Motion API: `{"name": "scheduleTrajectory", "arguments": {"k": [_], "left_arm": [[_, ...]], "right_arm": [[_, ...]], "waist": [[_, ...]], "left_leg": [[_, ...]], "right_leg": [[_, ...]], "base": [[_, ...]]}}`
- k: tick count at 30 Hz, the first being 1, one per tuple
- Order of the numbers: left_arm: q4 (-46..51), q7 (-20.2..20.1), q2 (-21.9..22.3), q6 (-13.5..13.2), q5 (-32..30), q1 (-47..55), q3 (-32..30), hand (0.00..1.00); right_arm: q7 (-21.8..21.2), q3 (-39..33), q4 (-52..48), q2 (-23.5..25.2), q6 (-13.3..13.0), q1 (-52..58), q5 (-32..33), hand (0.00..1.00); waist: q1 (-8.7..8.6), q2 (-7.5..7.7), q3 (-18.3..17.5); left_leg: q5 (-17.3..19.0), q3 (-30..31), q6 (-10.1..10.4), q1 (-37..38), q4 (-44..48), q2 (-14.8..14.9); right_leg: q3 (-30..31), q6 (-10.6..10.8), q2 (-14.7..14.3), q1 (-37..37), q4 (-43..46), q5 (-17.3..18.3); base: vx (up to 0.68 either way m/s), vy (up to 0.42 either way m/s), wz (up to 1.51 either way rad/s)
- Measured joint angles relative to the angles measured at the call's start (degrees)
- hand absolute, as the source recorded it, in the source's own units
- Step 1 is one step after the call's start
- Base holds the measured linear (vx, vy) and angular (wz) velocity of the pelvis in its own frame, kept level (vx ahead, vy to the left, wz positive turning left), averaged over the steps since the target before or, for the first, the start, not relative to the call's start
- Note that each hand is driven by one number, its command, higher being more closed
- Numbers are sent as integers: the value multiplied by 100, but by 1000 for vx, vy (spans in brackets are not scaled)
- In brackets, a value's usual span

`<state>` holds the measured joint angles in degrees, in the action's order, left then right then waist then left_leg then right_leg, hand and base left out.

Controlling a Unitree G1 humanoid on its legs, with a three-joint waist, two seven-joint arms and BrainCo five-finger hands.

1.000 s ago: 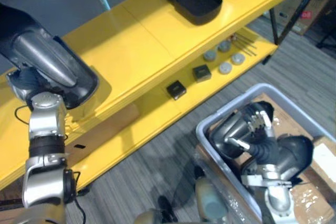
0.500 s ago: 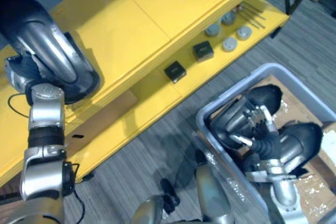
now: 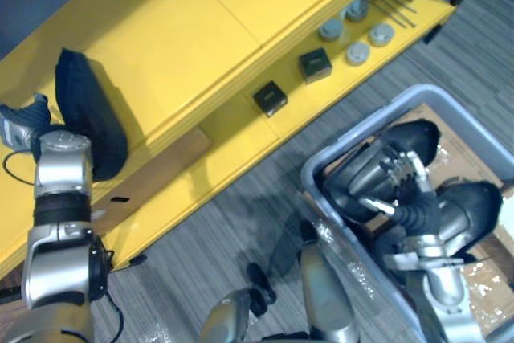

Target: Walk over and take plastic housings, then place them on the shelf

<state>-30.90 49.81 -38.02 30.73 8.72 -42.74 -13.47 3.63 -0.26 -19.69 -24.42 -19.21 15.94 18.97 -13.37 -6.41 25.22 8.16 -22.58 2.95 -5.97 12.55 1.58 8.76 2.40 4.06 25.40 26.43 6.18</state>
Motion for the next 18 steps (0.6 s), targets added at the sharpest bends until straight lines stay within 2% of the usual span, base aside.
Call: {"name": "scheduleTrajectory", "arguments": {"k": [4, 6, 9, 10, 11, 12, 13, 15, 16, 18], "left_arm": [[20, 228, 15, -101, 204, 115, -70, 0], [25, 413, 39, -301, 273, 247, -204, 0], [66, 637, 51, -731, 473, 371, -211, 0], [148, 750, 51, -972, 480, 419, -276, 0], [245, 809, 51, -1097, 478, 452, -352, 0], [406, 921, 50, -1364, 463, 464, -456, 0], [619, 1018, 45, -1618, 379, 460, -489, 0], [943, 1079, 27, -1961, 208, 457, -580, 0], [1077, 1114, -9, -2160, 125, 456, -598, 0], [1204, 1146, -78, -2436, 76, 458, -622, 0]], "right_arm": [[-1, -114, -30, 0, 48, -51, 0, 0], [-6, -114, -126, 0, 57, -42, -3, 0], [-43, -123, -243, 0, 55, 11, -21, 0], [-95, -128, -262, 2, 38, 71, -49, 0], [-119, -128, -270, 3, 31, 110, -65, 0], [-132, -132, -284, 6, 5, 234, -71, 0], [-154, -144, -308, 23, -68, 361, -76, 0], [-228, -145, -373, 41, -158, 505, -155, 0], [-279, -147, -422, 48, -286, 594, -181, 0], [-394, -154, -456, 81, -472, 683, -181, 0]], "waist": [[-10, 1, 0], [-21, 1, 0], [-31, 17, 10], [-31, 18, 10], [-34, 19, 11], [-32, 26, 14], [-46, 26, 14], [-98, 26, 14], [-134, 28, 12], [-135, 37, 1]], "left_leg": [[-12, -8, -18, 23, 8, -51], [-13, -14, -19, 89, 8, -78], [-60, -13, -86, 246, 25, -105], [-61, -12, -88, 325, 47, -107], [-61, -13, -88, 353, 72, -107], [-74, -14, -109, 407, 125, -116], [-98, -15, -148, 418, 189, -135], [-110, -17, -166, 470, 219, -148], [-110, -18, -166, 532, 246, -152], [-110, -31, -166, 608, 402, -141]], "right_leg": [[41, 45, 37, 45, 141, 47], [61, 40, 54, 27, 228, 81], [52, 44, 94, -151, 242, 164], [46, 30, 104, -252, 242, 230], [42, 30, 111, -291, 242, 243], [36, 34, 139, -380, 241, 267], [0, 43, 197, -450, 231, 285], [-63, 65, 259, -561, 203, 309], [-87, 79, 285, -656, 194, 335], [-82, 88, 308, -831, 155, 352]], "base": [[0, 0, 0], [8, -4, -2], [0, 0, 0], [0, 0, 0], [0, 0, 0], [6, 17, 6], [3, 22, 10], [3, 35, 17], [15, 52, 13], [29, 62, -3]]}}
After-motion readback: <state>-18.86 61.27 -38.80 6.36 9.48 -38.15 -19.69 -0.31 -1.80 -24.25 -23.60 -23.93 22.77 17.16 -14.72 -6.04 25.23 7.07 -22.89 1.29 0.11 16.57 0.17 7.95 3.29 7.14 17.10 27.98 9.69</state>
